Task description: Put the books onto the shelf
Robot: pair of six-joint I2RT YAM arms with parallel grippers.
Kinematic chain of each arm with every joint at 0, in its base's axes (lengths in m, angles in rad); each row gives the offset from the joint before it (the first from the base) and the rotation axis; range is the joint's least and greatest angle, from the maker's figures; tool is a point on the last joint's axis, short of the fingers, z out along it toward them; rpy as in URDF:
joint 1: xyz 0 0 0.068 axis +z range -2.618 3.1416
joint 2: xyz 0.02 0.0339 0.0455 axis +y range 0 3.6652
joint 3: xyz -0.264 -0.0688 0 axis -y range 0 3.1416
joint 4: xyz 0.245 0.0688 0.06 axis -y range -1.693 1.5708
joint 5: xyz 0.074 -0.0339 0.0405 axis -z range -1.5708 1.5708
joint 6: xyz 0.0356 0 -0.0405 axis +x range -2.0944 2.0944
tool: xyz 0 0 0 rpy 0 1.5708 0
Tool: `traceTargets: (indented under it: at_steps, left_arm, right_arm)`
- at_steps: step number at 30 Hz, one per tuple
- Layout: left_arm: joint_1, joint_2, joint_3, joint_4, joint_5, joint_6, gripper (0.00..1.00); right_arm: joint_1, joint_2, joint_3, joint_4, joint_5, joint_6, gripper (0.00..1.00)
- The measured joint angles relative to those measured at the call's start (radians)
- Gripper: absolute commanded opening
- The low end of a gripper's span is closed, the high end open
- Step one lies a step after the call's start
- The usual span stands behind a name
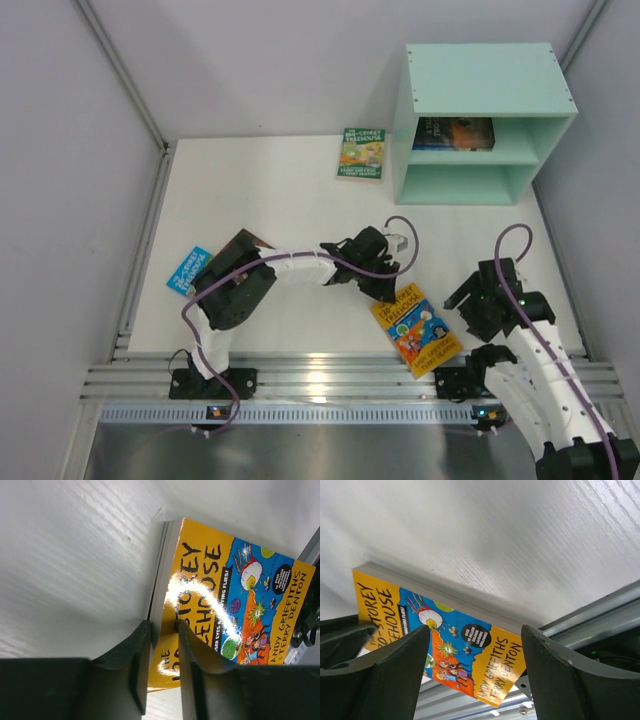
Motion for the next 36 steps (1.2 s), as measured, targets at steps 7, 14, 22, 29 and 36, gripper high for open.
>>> traceTargets:
  at_steps: [7, 14, 22, 29, 36]
  left_arm:
    - [0.051, 0.048, 0.056, -0.009, 0.048, -0.061, 0.10]
    - [0.217, -0.007, -0.055, 0.031, 0.097, -0.172, 0.08]
    - [0.286, -0.209, -0.330, 0.137, 0.002, -0.339, 0.17]
    - [0.130, -0.352, -0.443, 0.097, -0.089, -0.444, 0.54]
    - [0.137, -0.381, -0.296, -0.078, -0.200, -0.336, 0.65]
  right_arm:
    - [0.000, 0.079, -0.001, 0.006, -0.040, -0.027, 0.73]
    - [0.000, 0.161, -0.001, 0.114, -0.093, -0.074, 0.73]
    - [0.000, 0.238, -0.067, 0.397, -0.294, -0.171, 0.73]
    - [0.000, 0.402, -0.080, 0.645, -0.430, -0.262, 0.65]
    - [0.000, 0.597, -0.053, 0.812, -0.498, -0.319, 0.53]
